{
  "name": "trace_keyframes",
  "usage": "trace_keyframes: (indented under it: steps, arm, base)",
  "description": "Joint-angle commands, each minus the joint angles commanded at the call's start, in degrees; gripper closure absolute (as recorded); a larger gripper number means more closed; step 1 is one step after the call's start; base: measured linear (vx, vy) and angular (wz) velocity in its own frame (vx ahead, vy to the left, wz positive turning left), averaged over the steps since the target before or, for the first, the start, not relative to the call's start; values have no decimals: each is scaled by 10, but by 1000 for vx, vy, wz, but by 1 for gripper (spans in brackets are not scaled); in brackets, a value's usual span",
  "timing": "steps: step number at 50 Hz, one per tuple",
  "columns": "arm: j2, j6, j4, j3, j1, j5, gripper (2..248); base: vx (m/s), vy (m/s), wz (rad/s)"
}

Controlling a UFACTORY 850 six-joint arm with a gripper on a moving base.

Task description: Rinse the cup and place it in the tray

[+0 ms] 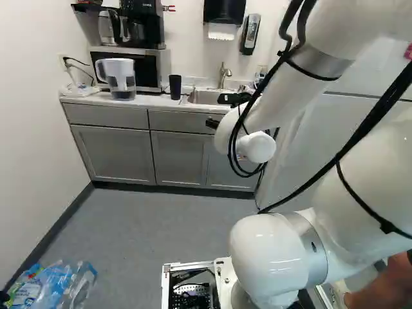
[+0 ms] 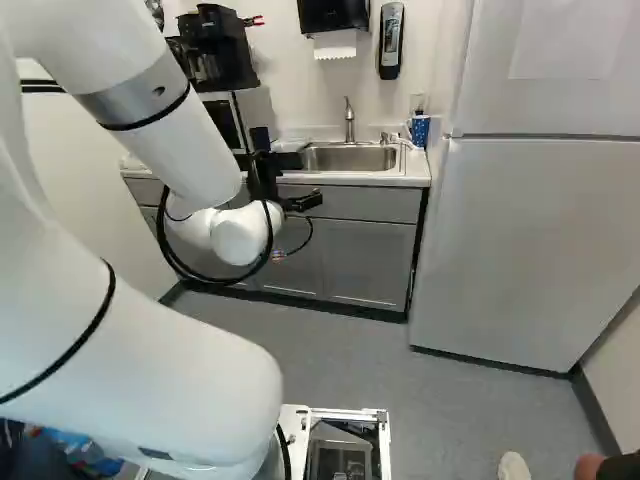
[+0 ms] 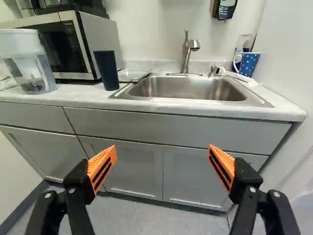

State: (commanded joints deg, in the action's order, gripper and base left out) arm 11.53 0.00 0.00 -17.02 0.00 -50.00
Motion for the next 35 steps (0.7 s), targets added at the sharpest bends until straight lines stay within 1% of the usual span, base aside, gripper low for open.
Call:
trace_keyframes:
  steps: [35]
  arm:
    - [-13, 0, 0, -59, 0, 7, 3]
  base:
    - [0, 0, 0]
